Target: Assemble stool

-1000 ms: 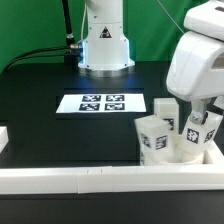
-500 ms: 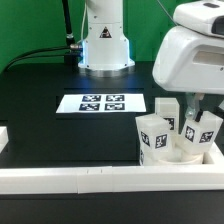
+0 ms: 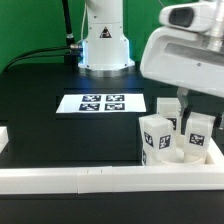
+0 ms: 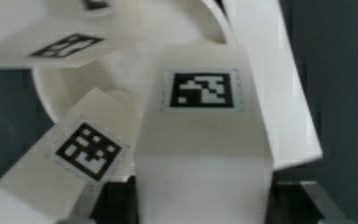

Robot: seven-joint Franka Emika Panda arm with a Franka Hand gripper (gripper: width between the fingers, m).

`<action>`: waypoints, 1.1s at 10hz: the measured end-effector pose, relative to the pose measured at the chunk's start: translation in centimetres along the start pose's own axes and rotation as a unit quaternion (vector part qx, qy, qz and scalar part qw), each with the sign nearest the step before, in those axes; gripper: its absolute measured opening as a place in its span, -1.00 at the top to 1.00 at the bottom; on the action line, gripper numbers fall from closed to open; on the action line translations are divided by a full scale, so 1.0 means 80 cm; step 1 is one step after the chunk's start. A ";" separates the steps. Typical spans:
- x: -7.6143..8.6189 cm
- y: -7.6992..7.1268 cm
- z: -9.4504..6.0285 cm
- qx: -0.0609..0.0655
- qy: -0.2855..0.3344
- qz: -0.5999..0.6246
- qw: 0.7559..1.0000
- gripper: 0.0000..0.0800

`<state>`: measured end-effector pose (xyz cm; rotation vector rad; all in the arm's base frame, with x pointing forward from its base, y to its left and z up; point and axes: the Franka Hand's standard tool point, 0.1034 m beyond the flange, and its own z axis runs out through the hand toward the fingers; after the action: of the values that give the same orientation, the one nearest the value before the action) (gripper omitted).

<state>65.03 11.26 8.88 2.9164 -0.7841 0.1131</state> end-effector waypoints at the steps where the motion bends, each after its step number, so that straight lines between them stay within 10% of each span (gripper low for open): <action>1: -0.002 0.000 0.000 -0.002 0.000 0.024 1.000 0.16; 5: 0.000 0.006 0.001 -0.003 -0.005 0.172 0.985 0.16; 11: -0.006 0.015 0.001 0.018 -0.025 0.467 0.884 0.16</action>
Offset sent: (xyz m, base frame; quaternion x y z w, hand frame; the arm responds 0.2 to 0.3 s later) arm 0.0000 0.0000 0.0000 0.0000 0.0000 0.1938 0.9810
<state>64.03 10.42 8.84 2.2839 -2.1205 0.1289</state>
